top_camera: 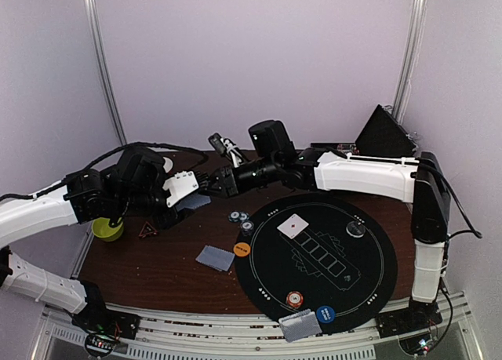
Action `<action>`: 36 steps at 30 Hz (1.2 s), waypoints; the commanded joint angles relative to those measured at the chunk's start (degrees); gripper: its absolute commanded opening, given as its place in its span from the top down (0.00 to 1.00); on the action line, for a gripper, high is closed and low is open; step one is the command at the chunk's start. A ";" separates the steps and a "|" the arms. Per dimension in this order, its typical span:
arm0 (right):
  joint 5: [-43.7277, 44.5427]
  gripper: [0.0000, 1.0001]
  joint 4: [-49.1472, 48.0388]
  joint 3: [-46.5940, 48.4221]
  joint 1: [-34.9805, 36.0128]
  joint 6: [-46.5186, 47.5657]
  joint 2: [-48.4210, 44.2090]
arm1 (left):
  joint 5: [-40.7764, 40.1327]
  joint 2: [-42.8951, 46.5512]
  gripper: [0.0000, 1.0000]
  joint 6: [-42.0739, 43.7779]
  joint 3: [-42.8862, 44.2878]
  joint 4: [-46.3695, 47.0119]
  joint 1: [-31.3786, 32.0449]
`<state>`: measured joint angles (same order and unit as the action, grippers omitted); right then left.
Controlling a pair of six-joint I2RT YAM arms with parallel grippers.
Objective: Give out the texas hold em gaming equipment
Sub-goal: Pick up the poker card from the face-down deck piles.
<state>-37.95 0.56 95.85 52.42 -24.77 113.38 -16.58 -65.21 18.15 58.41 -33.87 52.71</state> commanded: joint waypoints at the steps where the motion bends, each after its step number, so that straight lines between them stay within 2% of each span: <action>1: 1.76 0.73 3.58 1.78 0.33 1.79 -1.40 | -0.71 0.62 0.40 0.59 -0.48 3.87 -0.06; 4: 2.08 0.86 4.44 1.92 0.49 2.32 -1.90 | -0.84 0.61 0.40 0.69 -0.58 3.98 -0.02; 9: 2.99 0.94 6.91 3.08 0.98 3.75 -2.01 | -1.09 0.44 0.40 0.79 -0.77 4.15 -0.06; 12: 4.66 0.94 9.03 3.63 0.94 5.16 -2.87 | -1.09 0.57 0.40 0.76 -0.72 4.12 0.00; 16: 5.61 0.87 10.68 3.73 0.93 6.06 -3.52 | -1.00 0.61 0.40 0.74 -0.79 4.07 -0.06; 21: 5.28 0.94 10.91 3.98 1.02 5.79 -3.42 | -1.09 0.43 0.40 0.74 -0.73 4.05 -0.06; 26: 6.98 0.95 14.27 5.00 1.09 7.60 -4.12 | -1.09 0.70 0.40 0.77 -0.95 4.03 -0.06; 30: 7.78 1.00 14.97 5.21 1.10 7.98 -4.77 | -1.00 0.74 0.40 0.76 -1.01 4.12 -0.06; 36: 7.61 1.00 16.47 5.82 0.91 8.74 -5.63 | -0.99 0.92 0.40 0.74 -0.97 4.13 -0.06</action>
<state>-31.92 14.35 99.68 53.41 -17.54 110.48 -17.19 -65.21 18.41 57.49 -32.99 52.71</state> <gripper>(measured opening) 0.016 0.603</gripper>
